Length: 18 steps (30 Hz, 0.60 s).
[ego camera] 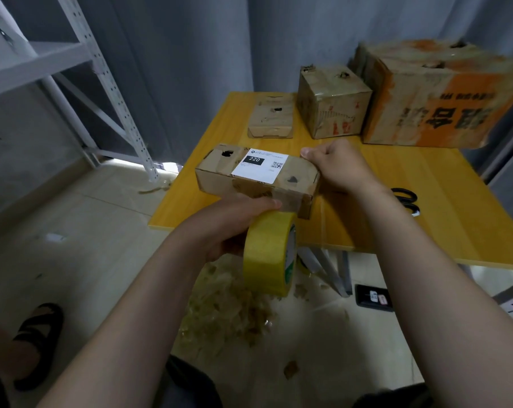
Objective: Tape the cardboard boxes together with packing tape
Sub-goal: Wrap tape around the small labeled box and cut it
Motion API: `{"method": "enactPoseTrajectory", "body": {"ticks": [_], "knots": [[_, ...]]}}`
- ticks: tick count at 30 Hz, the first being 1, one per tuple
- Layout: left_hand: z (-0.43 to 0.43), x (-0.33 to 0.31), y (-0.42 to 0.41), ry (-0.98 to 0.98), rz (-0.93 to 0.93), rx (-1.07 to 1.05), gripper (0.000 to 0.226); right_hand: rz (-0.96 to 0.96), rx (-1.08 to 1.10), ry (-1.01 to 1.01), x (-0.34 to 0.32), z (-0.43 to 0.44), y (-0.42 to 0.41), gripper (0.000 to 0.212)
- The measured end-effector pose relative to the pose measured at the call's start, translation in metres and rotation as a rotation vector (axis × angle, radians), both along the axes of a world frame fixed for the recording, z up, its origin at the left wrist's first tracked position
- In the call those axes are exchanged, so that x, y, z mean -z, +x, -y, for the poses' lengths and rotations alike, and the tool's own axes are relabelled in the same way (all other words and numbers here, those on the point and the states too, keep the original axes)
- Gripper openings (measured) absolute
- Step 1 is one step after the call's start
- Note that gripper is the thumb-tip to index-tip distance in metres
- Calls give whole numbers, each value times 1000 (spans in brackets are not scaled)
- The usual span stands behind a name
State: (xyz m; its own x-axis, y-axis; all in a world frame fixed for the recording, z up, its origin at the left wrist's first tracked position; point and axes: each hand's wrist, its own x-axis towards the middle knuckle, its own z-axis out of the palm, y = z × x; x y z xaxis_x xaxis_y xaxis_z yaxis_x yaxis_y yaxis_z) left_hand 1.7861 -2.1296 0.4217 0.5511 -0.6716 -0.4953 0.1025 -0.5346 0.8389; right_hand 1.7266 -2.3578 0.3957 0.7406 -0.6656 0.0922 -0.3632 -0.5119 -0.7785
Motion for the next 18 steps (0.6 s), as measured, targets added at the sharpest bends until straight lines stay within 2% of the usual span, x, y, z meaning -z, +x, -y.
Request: {"method": "enactPoseTrajectory", "body": {"ticks": [4, 6, 9, 11, 13, 14, 16, 18], "knots": [[-4, 7, -10, 27, -2, 39, 31, -31, -11, 2, -1, -4, -1, 44], [-7, 10, -14, 18, -14, 50, 35, -33, 22, -30, -1, -8, -1, 35], [-8, 13, -20, -2, -29, 32, 33, -41, 155, -166, -7, -19, -6, 40], [-9, 16, -23, 0, -14, 20, 31, 29, 224, -233, -15, -31, -14, 36], [-9, 18, -25, 14, 12, 17, 35, 59, 204, -278, -24, -44, -22, 30], [-9, 18, -26, 15, 18, 11, 36, 45, 174, -254, -29, -50, -26, 34], [-10, 18, -28, 5, 16, -6, 35, -55, 117, -199, -40, -63, -36, 50], [-10, 17, -30, 6, 4, -18, 31, -268, 38, -150, -51, -75, -47, 56]]}}
